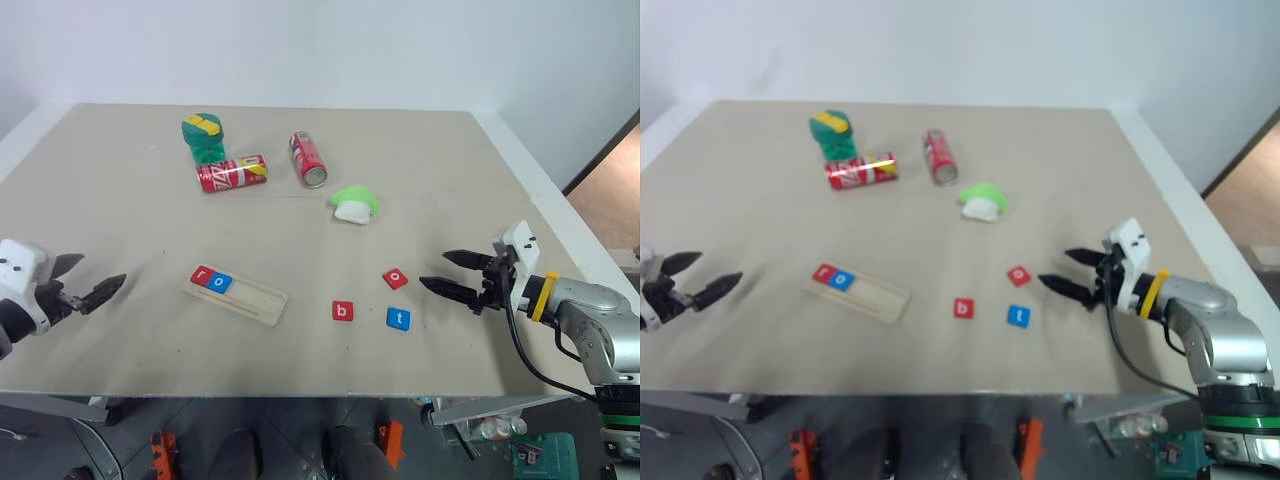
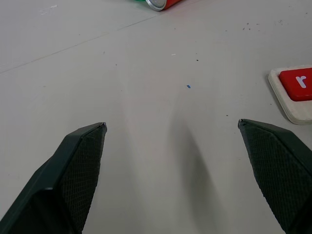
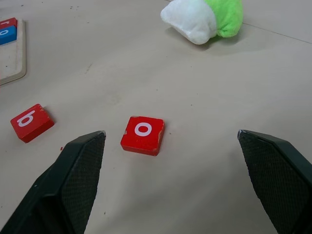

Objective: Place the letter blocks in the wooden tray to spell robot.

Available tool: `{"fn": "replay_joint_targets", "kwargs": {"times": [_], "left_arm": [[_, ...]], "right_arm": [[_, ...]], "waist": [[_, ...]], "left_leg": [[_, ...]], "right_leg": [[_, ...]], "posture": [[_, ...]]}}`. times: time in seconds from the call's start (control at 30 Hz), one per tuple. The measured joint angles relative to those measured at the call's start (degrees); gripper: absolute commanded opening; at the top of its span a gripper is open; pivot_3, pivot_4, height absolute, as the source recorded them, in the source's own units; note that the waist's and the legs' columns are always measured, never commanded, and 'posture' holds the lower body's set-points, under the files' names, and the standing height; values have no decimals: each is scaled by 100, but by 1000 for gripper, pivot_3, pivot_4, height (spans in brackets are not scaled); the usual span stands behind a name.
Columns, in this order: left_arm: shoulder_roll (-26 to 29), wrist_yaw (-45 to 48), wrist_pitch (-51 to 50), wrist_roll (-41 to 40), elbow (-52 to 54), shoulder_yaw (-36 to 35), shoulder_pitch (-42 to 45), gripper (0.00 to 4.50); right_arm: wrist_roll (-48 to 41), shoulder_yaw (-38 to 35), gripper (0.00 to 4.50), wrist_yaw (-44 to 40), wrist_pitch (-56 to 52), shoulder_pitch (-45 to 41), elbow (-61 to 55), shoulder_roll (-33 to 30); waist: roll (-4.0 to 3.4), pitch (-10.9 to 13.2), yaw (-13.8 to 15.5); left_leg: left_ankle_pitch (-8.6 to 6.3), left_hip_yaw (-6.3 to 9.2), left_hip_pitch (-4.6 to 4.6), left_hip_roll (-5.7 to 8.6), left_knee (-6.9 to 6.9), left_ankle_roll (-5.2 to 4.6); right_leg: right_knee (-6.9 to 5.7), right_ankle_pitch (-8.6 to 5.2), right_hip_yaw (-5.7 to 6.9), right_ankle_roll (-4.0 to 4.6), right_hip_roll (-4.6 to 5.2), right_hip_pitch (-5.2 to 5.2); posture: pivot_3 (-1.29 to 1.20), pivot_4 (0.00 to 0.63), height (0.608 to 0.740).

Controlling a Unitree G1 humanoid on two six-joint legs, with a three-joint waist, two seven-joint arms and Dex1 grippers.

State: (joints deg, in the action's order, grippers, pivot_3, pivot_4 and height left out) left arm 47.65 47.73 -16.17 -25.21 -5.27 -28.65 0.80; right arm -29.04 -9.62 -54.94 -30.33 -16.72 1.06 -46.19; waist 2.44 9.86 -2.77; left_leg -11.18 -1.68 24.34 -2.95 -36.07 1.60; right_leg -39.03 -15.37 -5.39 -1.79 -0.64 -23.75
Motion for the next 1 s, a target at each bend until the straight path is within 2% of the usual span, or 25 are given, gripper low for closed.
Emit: {"fn": "replay_joint_targets", "kwargs": {"times": [0.17, 0.57, 0.83, 1.0], "left_arm": [[246, 550, 482, 226, -526, 366, 514, 4500], [245, 1059, 1015, 332, -798, 779, 812, 4500], [229, 1973, 1125, 340, 23, 1826, 1098, 4500], [228, 2913, 1502, 643, -119, 2841, 2030, 4500]], "right_arm": [[200, 266, 4486, -521, 284, -280, 498, -94], [208, 279, 4486, -518, 102, -525, 416, 67], [-38, 691, 4486, -746, -40, -663, -382, 522], [84, 1428, 4486, -1196, 201, -1089, -578, 758]], "waist": [[-3, 6, 4], [-8, 9, 3], [-8, 9, 3], [-9, 10, 6]], "left_leg": [[2, 2, -1, 8, -13, 1], [1, 3, -1, -2, -21, 1], [2, 7, -2, -1, -29, 1], [4, 12, -1, -2, -34, -2]], "right_leg": [[0, 0, 17, -6, 0, 5], [-4, 3, 28, -6, -4, 4], [-6, 4, 32, -7, -7, 11], [-8, 7, 37, -5, -15, 13]], "posture": [[0, 150, 740], [0, 150, 740], [0, 150, 740], [0, 150, 740]]}}
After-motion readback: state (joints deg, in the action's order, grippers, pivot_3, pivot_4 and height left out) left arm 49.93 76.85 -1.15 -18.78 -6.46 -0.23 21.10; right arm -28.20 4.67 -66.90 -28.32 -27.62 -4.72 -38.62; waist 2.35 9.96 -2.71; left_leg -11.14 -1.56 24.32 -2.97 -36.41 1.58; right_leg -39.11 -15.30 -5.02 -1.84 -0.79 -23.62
